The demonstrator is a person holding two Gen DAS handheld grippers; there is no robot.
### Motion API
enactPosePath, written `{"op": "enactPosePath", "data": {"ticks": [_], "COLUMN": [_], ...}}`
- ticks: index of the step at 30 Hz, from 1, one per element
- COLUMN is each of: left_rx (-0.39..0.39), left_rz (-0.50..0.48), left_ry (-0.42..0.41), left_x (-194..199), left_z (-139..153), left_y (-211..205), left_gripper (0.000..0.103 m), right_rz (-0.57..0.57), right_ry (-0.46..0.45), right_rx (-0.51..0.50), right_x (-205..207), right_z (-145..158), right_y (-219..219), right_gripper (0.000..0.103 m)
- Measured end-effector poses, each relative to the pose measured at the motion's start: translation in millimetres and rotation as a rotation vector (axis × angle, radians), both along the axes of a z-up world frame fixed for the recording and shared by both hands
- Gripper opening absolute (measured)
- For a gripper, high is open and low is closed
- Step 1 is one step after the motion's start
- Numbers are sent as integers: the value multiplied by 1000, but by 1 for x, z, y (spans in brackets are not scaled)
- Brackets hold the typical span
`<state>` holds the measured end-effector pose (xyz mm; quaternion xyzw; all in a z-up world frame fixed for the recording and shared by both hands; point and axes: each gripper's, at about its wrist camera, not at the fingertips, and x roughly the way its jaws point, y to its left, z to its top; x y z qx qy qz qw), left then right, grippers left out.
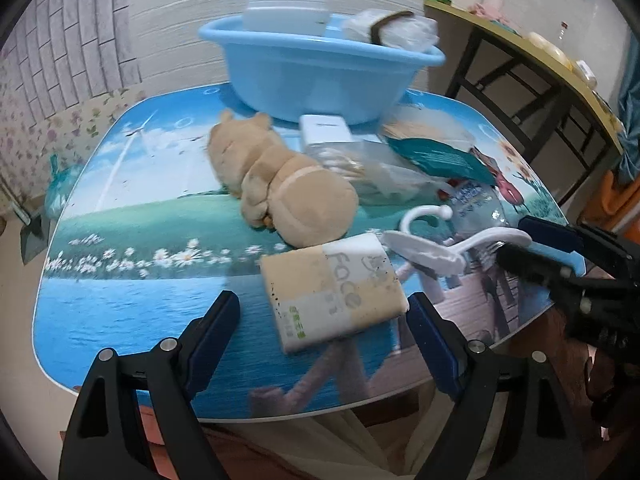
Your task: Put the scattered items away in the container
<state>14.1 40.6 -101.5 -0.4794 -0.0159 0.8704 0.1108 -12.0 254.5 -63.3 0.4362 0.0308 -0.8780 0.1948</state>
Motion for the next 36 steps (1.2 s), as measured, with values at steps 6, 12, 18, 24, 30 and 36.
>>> {"op": "enactPosePath", "data": {"ticks": [6,12,18,24,30,36], "left_rx": [6,-14,-40,-76,-94,-70], "left_rz": [28,24,27,25,29,-9], "left_ry": [-5,-2,8,28,37,52], "left_x": [1,0,-4,-6,-8,-3], "left_z": [0,-1,-3,-6,-7,-3], "left_y": [-11,-7,-2,0,-3,-4], "left_gripper": [85,88,89,90,94,67], "right_rz": [-13,-34,-22,-27,-61,-30], "right_ry": [-9,-6,-29,-51,-18,2], "right_rx": [-4,27,36,48,16,9], "right_x": [2,3,4,-2,-1,-5], "right_z": [-1,-2,-7,-12,-2,1], "right_y": [14,22,17,18,31,30], "right_gripper": [29,28,29,29,30,40]}}
